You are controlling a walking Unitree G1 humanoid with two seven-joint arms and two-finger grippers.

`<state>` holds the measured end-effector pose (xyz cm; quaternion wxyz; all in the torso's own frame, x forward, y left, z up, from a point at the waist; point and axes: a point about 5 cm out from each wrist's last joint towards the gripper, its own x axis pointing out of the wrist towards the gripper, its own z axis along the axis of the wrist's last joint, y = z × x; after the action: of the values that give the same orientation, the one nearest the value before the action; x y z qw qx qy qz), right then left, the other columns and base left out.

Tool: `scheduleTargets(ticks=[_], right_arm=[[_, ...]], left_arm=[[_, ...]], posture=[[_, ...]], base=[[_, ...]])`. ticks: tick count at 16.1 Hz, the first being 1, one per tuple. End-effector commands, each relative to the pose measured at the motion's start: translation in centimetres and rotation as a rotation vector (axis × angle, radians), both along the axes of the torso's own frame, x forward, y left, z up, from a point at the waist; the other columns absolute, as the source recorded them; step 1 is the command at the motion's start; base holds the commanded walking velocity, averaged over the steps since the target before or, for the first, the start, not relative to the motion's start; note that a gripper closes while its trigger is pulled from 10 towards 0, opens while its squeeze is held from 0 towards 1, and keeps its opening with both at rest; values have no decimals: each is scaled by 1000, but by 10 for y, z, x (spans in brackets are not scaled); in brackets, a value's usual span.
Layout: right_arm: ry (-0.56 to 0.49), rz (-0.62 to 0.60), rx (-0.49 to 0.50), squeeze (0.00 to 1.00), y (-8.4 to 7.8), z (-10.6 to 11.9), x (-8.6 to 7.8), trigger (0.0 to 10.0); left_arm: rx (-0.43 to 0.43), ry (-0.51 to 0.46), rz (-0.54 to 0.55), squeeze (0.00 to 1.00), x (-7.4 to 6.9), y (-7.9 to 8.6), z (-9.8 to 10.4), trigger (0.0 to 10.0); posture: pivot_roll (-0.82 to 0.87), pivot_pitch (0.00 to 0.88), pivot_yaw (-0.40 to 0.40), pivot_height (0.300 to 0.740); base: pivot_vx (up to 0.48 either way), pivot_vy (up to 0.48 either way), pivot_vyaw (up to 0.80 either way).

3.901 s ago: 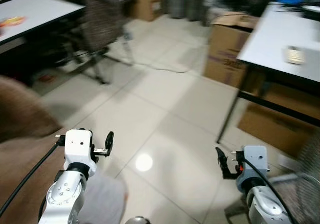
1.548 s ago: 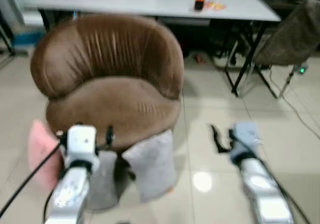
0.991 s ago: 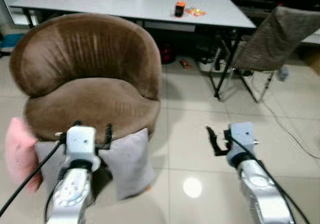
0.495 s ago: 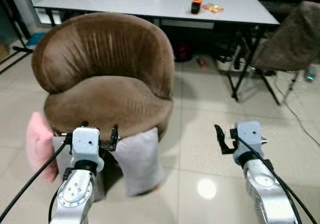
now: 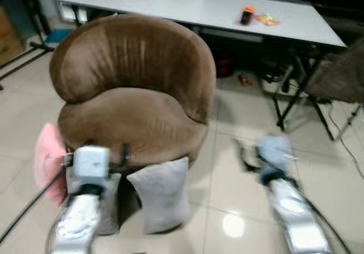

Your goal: Move the pillow to the sofa from floor

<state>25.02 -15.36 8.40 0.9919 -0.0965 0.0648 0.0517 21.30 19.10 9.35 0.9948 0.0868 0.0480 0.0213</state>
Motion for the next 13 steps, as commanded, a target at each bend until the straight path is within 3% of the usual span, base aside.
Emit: scheduleTargets(ticks=[1,13], right_arm=[[1,-18,-12,0,-9,0,-1,10000],[5,-18,-7,0,-9,-1,-1,10000]], left_arm=[[-15,-10,-23,0,2,-7,2,10000],[-11,-11,-25,0,2,-7,3,10000]], posture=[[-62,0,-27,740],[-60,0,-27,740]], base=[[341,0,0],[341,0,0]])
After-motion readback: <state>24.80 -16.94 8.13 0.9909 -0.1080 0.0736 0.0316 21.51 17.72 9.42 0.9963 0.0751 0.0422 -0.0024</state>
